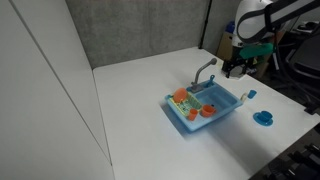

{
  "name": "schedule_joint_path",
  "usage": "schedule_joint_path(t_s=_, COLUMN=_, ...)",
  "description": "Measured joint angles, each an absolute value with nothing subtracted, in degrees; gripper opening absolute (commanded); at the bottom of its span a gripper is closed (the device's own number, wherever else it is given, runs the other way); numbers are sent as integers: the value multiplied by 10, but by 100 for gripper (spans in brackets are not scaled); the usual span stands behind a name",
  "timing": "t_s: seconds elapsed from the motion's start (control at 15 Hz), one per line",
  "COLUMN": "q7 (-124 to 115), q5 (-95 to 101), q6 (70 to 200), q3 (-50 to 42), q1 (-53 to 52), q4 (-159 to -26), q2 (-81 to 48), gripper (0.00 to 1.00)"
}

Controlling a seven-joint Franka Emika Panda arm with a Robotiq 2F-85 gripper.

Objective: Pick up the blue brush and put it in the blue mug

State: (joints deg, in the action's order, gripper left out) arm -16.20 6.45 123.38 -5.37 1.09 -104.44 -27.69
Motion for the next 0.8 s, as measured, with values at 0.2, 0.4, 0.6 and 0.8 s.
schedule_joint_path(t_s=0.2, q7=-113, q5=64, q6=1263, q3=-54, q1=15, q4=-1030, q2=-298, gripper=100)
schedule_joint_path(t_s=0.4, q7=-53, q5=64, q6=1287, q3=-52, q1=18, q4=-1009, q2=-319, gripper=100)
schedule_joint_path(t_s=0.6, q7=4, q5=64, q6=1296, q3=-45, q1=24, q4=-980, q2=-340, gripper=100)
schedule_joint_path(t_s=0.8, q7=56, q5=63, q6=1296, q3=-34, q1=33, q4=-946, q2=-366, gripper=100)
